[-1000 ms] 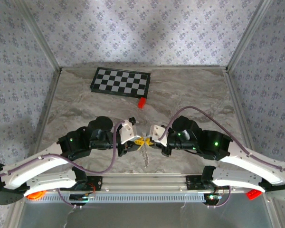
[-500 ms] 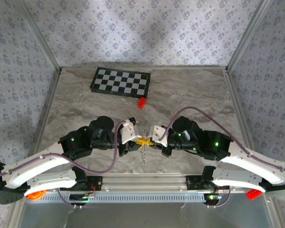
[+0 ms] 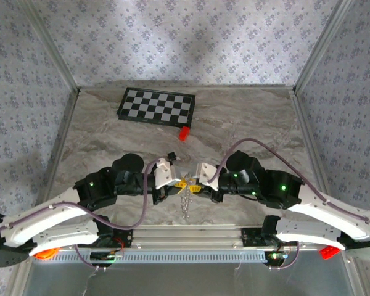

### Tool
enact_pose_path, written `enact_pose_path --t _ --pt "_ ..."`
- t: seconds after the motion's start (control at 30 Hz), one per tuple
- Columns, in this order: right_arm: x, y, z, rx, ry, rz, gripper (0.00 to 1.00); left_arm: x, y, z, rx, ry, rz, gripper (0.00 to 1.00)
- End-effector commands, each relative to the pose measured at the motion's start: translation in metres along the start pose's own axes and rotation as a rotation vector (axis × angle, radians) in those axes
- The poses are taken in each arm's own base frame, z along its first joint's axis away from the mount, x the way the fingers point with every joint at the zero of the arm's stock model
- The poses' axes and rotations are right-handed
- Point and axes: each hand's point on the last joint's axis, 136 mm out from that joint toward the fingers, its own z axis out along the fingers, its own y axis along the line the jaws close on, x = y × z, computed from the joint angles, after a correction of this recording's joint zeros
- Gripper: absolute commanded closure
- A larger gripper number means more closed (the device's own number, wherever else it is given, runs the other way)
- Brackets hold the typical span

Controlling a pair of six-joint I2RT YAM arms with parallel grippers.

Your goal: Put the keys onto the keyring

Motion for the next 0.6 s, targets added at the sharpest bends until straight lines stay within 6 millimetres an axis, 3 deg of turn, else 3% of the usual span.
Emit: enact_pose_path --t 0.0,0.1,0.2,0.57 --pt "-0.012 0.005 -0.016 -0.006 -0.093 0.003 0.59 -0.025 -0.002 -0.015 -0.011 -0.134 0.056 1.00" --pt "-0.009 0.010 -0.022 -0.022 -0.125 0.038 0.56 -0.032 -0.009 -0.022 0.018 -0.188 0.082 1.00" --pt "-0.010 0.012 -0.026 -0.033 -0.160 0.060 0.60 -0.040 -0.019 -0.030 0.060 -0.242 0.107 1.00" --pt "-0.030 0.025 -0.028 -0.123 -0.282 0.043 0.58 -0.054 -0.036 -0.045 0.145 -0.328 0.140 1.00"
